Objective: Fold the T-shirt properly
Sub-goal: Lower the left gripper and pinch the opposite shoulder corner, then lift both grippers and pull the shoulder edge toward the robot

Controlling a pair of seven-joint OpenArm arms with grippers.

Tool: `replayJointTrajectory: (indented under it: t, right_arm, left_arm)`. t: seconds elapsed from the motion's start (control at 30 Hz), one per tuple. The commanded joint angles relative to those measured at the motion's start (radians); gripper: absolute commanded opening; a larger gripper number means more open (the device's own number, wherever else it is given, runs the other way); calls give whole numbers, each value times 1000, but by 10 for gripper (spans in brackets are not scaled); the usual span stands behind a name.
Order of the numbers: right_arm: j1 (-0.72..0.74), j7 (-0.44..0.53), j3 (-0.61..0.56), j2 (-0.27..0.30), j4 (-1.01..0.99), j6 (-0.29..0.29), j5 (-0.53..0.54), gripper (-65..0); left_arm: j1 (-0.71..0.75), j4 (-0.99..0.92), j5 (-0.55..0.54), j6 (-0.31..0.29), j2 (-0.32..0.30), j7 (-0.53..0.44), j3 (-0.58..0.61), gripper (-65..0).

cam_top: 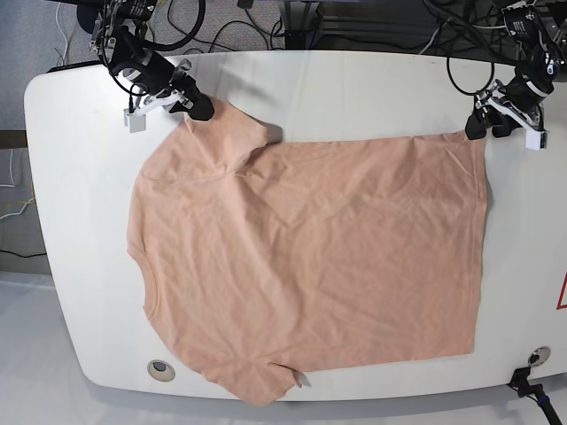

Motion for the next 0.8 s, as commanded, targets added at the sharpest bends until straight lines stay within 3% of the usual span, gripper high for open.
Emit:
replayJointTrajectory:
  t: [0.0, 0.33, 0.67, 0.77]
  right_arm:
    - [0, 6, 4, 6, 15, 8, 21, -650]
    - [-1, 6, 4, 6, 15, 8, 21, -650]
    - [-3, 6, 4, 5, 15, 8, 21, -650]
    - [-3, 6, 4, 5, 15, 8, 21, -650]
  left_arm:
    - [-7, 8, -5, -2, -3, 4, -3, -223]
    - [-16, -12, -5, -2, 12, 3, 87, -224]
    - [-81, -20, -3, -2, 11, 1, 84, -224]
    - [-107, -20, -3, -2, 11, 3, 84, -288]
